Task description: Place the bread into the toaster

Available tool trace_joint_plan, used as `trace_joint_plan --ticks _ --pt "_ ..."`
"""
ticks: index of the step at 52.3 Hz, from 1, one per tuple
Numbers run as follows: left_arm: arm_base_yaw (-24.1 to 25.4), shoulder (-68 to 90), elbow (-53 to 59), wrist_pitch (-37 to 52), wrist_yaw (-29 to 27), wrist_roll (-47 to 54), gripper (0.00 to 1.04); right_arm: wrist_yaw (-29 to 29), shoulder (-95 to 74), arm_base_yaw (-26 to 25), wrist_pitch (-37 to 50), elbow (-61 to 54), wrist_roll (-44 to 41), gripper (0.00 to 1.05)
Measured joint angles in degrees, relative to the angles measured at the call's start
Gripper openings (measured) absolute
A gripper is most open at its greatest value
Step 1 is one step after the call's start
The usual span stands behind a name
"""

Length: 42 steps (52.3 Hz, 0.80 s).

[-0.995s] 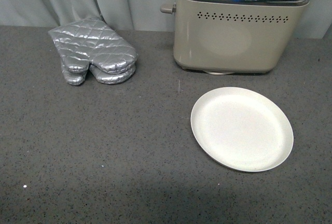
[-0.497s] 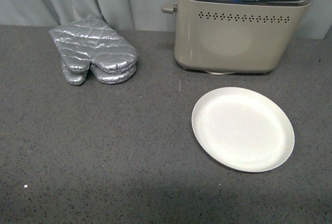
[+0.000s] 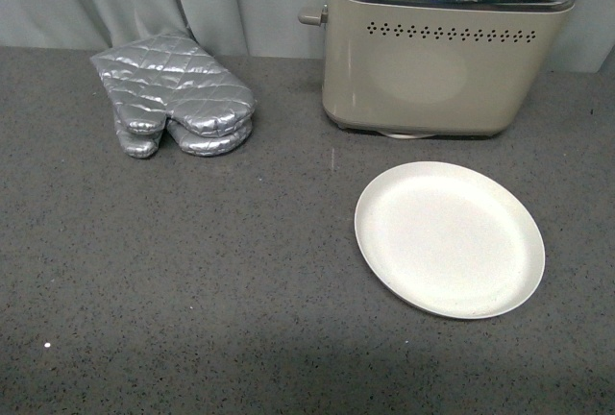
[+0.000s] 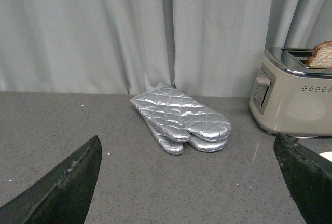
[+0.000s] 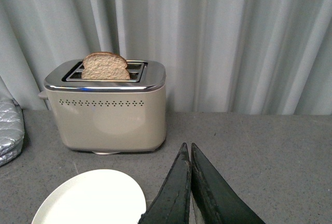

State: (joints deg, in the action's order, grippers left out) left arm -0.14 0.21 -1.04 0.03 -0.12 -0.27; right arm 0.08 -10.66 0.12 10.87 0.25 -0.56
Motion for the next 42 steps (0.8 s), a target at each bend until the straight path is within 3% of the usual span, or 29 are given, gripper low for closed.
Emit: trace_joint_plan --ticks 4,8,18,25,36,42 --pt "0.00 0.00 0.00 0.00 0.02 0.00 0.98 0.02 1.33 0.00 -1.38 0.02 0.00 0.00" --pt "0.00 0.00 0.00 0.00 0.02 0.00 0.98 0.00 7.67 0.00 -9.79 0.04 0.00 0.00" --pt "0.00 0.00 0.00 0.00 0.00 0.00 0.98 0.00 10.40 -0.02 -10.78 0.04 -0.04 0.01" --pt "0.00 0.00 0.00 0.00 0.00 0.00 0.98 0.00 10.43 -0.02 -10.78 0.04 -0.02 0.28" --pt "0.00 0.00 0.00 0.00 0.00 0.00 0.98 0.00 10.43 -0.02 -10.78 0.04 -0.02 0.59" --pt "0.00 0.00 0.00 0.00 0.00 0.00 0.98 0.00 10.43 -0.02 -10.78 0.04 -0.02 0.88"
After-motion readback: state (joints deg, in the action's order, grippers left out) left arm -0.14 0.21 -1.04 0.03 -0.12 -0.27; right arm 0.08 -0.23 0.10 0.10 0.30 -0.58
